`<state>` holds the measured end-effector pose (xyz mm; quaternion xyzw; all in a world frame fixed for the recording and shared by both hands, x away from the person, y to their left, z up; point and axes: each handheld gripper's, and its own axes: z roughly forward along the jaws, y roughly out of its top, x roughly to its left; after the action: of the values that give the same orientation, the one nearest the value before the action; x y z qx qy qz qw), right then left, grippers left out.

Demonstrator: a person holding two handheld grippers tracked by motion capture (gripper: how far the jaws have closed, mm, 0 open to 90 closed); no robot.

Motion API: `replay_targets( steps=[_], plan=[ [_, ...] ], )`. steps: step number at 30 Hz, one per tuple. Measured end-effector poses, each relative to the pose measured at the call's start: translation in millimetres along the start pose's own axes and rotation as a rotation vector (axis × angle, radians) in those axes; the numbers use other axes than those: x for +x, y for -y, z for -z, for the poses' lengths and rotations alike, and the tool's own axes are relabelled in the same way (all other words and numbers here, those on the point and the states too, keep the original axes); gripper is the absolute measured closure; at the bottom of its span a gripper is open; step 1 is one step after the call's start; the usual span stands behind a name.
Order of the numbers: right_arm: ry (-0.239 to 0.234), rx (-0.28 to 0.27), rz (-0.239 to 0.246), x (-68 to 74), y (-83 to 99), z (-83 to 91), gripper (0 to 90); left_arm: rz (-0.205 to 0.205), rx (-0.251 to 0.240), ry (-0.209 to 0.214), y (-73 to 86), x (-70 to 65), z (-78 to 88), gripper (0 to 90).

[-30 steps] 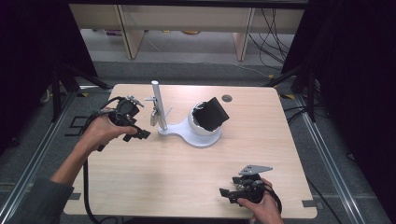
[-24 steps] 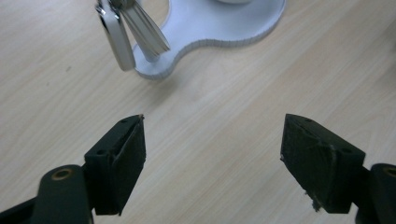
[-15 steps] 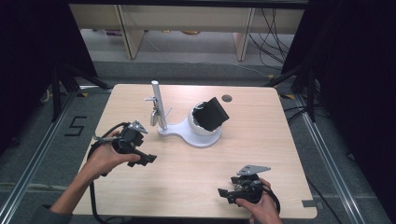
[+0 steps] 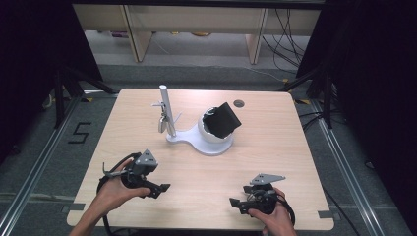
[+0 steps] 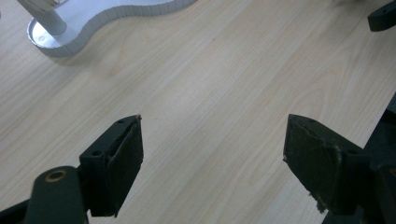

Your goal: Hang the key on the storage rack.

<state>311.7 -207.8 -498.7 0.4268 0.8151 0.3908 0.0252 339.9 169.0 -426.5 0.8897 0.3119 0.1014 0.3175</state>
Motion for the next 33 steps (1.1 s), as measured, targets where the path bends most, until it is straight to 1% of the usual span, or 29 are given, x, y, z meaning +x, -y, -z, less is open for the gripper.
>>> replay_targets(
  steps=[1, 2, 3, 4, 5, 7, 10, 11, 12, 13, 14, 16, 17, 18, 19, 20, 21, 23, 24, 25, 26, 27, 28, 30, 31, 32, 33],
  plan=[
    [0.000, 0.000, 0.000, 0.0, 0.0, 0.0, 25.5, -0.007, 0.004, 0.002, 3.0, -1.6, -1.3, 19.6],
    [0.006, 0.000, -0.011, 0.6, 0.3, 0.0, 25.5, 0.002, -0.002, 0.002, 6.3, -4.1, -3.2, 19.5],
    [0.002, -0.003, 0.006, -0.1, 0.0, -0.6, 25.5, -0.006, -0.002, 0.000, 9.2, -5.4, -5.1, 19.5],
    [0.008, -0.003, 0.024, -1.1, -0.4, 0.0, 25.5, -0.007, 0.012, 0.003, 11.8, -6.8, -7.4, 19.5],
    [0.008, -0.003, 0.024, -1.1, -0.4, 0.0, 25.5, -0.016, 0.019, 0.001, 14.4, -8.4, -9.2, 19.5],
    [0.006, -0.005, 0.031, -0.6, -0.3, -0.3, 25.5, -0.011, 0.009, -0.016, 19.8, -11.8, -13.7, 19.5],
    [0.016, -0.002, 0.032, 0.4, -0.5, 0.6, 25.5, -0.025, 0.023, 0.000, 26.6, -14.7, -19.2, 19.5],
    [0.016, -0.002, 0.032, 0.4, -0.5, 0.6, 25.5, -0.013, 0.021, 0.003, 29.2, -17.3, -20.4, 19.5],
    [0.008, -0.010, 0.032, 0.1, -0.2, -0.3, 25.5, -0.026, 0.019, 0.002, 31.5, -18.6, -20.4, 19.5],
    [0.011, -0.009, 0.031, -0.1, -0.1, -0.3, 25.5, -0.017, 0.013, 0.006, 34.4, -21.1, -20.5, 19.5],
    [0.012, -0.011, 0.030, -0.4, -0.1, -0.4, 25.5, -0.021, 0.011, 0.007, 37.4, -22.5, -20.1, 19.5],
    [0.026, -0.005, 0.013, 0.9, -0.1, 0.9, 25.5, -0.017, 0.006, 0.008, 44.9, -26.2, -19.8, 19.5],
    [0.027, -0.007, 0.009, 0.7, -0.1, 0.9, 25.5, -0.024, 0.007, 0.011, 48.1, -28.1, -19.3, 19.5],
    [0.019, -0.010, 0.023, -0.9, -0.5, 0.4, 25.5, -0.016, 0.003, 0.013, 51.3, -31.0, -19.5, 19.5],
    [0.022, -0.011, 0.025, -0.7, -0.5, 0.5, 25.5, -0.028, 0.005, 0.013, 53.9, -32.8, -19.3, 19.5],
    [0.029, -0.011, 0.029, 0.3, -0.7, 0.8, 25.5, -0.027, 0.007, 0.011, 58.6, -37.4, -20.4, 19.5],
    [0.029, -0.011, 0.029, 0.3, -0.7, 0.8, 25.5, -0.027, 0.007, 0.011, 58.6, -37.4, -20.4, 19.5],
    [0.023, -0.008, 0.025, 1.9, -0.9, 1.3, 25.5, -0.037, -0.004, 0.009, 62.3, -40.1, -21.2, 19.5],
    [0.032, -0.015, 0.035, 2.6, -1.1, 1.6, 25.5, -0.027, -0.006, 0.008, 63.9, -41.4, -21.0, 19.5],
    [0.031, -0.019, 0.031, 3.5, -1.0, 1.3, 25.5, -0.023, -0.017, -0.001, 65.1, -42.2, -21.7, 19.5],
    [0.028, -0.012, 0.023, 5.1, -0.8, 1.3, 25.5, -0.034, -0.020, -0.011, 67.4, -43.4, -21.7, 19.3],
    [0.028, -0.012, 0.023, 5.1, -0.8, 1.3, 25.5, -0.034, -0.020, -0.011, 67.4, -43.4, -21.7, 18.9],
    [0.015, -0.013, 0.034, 3.8, -0.9, 1.1, 25.5, -0.039, -0.036, -0.016, 70.6, -46.2, -22.3, 18.5],
    [0.014, -0.018, 0.041, 3.5, -1.1, 0.8, 25.4, -0.032, -0.042, -0.020, 71.9, -47.1, -22.9, 18.4],
    [0.014, -0.018, 0.042, 3.6, -1.1, 0.8, 25.3, -0.029, -0.056, -0.024, 73.2, -48.3, -23.6, 18.4],
    [0.015, -0.017, 0.043, 3.7, -1.1, 0.7, 25.1, -0.014, -0.071, -0.020, 74.5, -50.1, -23.8, 18.4],
    [0.015, -0.017, 0.045, 3.8, -1.1, 0.7, 24.9, -0.025, -0.087, -0.036, 75.3, -50.0, -23.5, 18.3]
  ],
)
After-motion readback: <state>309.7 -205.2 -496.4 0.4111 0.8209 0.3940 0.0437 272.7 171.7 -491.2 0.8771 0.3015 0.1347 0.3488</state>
